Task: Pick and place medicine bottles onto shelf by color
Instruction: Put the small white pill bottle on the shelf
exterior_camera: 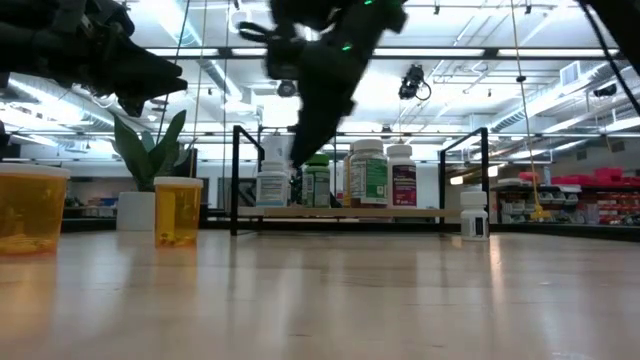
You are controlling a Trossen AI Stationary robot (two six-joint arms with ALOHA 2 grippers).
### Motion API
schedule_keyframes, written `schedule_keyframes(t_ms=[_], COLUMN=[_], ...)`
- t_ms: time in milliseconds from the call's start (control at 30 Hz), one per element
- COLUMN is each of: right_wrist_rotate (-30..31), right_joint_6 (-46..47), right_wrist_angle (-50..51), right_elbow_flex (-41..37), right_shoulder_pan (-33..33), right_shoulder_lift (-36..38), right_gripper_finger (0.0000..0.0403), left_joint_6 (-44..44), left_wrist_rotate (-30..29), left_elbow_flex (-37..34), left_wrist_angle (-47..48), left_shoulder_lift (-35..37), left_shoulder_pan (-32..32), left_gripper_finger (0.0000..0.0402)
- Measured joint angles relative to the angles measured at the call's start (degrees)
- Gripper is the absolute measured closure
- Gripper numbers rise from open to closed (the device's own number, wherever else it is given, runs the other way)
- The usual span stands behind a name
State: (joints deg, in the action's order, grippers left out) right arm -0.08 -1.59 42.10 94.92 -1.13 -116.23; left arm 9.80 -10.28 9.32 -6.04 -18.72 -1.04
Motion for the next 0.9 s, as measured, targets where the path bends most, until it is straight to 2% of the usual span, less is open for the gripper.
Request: schedule_keyframes(t_ms=[300, 400, 633, 900], right_wrist_rotate=[2.4, 3.0, 7.5, 6.7], right_joint_6=[9.0, 11.0, 14.8, 9.6], right_wrist_angle=[3.1, 4.0, 17.9, 21.6], right_elbow_flex=[-22.3, -26.9, -26.7, -26.7], right_shoulder_pan=[2.9, 3.8, 7.1, 10.5], right_shoulder_lift=[18.5, 23.2, 25.5, 22.8], right_gripper_finger=[0.0086, 0.0086, 0.0089, 0.0096], left_joint_6=[0.0, 0.0, 0.0, 0.0], left_wrist_rotate=[0.0, 0.0, 0.0, 0.0], left_elbow_flex=[0.0, 0.0, 0.0, 0.0], left_wrist_angle=[0.0, 0.0, 0.0, 0.0], left_shoulder_lift=[0.0, 0.0, 0.0, 0.0], left_shoulder_pan=[0.0, 0.0, 0.0, 0.0], left_gripper_finger=[0.0248, 0.0252, 0.0259, 0.0249])
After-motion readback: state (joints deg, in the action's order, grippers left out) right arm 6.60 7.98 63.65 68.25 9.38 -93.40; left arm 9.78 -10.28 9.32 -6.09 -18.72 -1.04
